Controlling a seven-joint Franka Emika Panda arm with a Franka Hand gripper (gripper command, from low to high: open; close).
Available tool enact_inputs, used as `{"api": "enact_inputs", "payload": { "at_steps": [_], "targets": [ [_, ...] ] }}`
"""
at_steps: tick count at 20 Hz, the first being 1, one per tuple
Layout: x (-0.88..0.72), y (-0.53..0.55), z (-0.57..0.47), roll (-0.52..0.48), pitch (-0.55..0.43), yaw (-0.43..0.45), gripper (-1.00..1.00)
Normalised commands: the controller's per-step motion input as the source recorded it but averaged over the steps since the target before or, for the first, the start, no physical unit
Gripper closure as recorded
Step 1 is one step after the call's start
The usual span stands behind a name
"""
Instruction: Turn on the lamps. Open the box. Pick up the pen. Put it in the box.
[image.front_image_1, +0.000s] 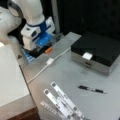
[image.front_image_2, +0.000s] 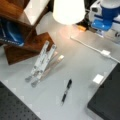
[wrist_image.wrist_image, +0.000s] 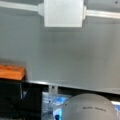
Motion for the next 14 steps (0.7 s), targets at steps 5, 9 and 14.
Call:
{"api": "enact_inputs", "payload": {
  "at_steps": [5, 9, 14],
  "targets": [
    [0.37, 0.21, 0.27, 0.165, 0.196, -0.095, -1.00],
    [0.69, 0.16, 0.30, 0.264, 0.264, -0.068, -1.00],
    [0.78, 0.08, 0.27, 0.230, 0.298, -0.008, -1.00]
  ]
}}
